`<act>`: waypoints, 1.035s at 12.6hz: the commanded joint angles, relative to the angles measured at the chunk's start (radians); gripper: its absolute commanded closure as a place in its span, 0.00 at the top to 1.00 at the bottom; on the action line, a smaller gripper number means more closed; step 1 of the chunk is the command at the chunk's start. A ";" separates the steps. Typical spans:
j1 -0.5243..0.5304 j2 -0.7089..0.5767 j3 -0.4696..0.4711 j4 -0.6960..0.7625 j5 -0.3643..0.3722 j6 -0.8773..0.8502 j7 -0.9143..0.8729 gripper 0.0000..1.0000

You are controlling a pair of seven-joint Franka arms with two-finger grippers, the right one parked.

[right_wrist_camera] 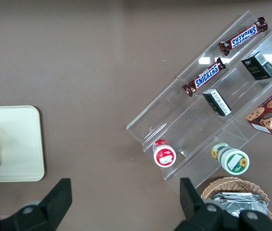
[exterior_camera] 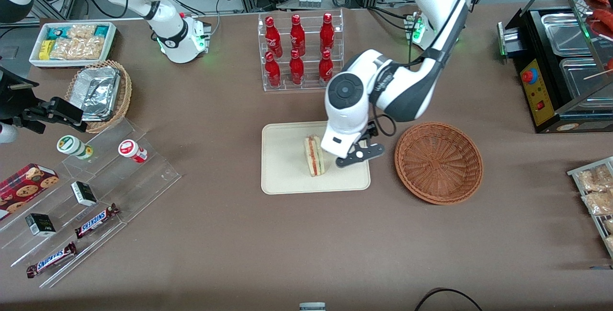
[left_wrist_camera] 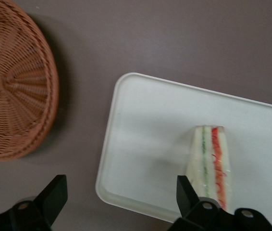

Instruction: Place sandwich from basket to tray

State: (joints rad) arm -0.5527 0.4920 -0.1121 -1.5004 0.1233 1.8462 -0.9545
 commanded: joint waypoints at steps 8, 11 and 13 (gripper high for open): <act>0.270 -0.243 0.006 -0.202 -0.034 -0.066 0.431 1.00; 0.362 -0.312 0.000 -0.201 -0.057 -0.139 0.523 1.00; 0.457 -0.357 -0.052 -0.199 -0.064 -0.224 0.649 1.00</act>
State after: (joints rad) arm -0.1836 0.2025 -0.1118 -1.6700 0.0779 1.6739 -0.4005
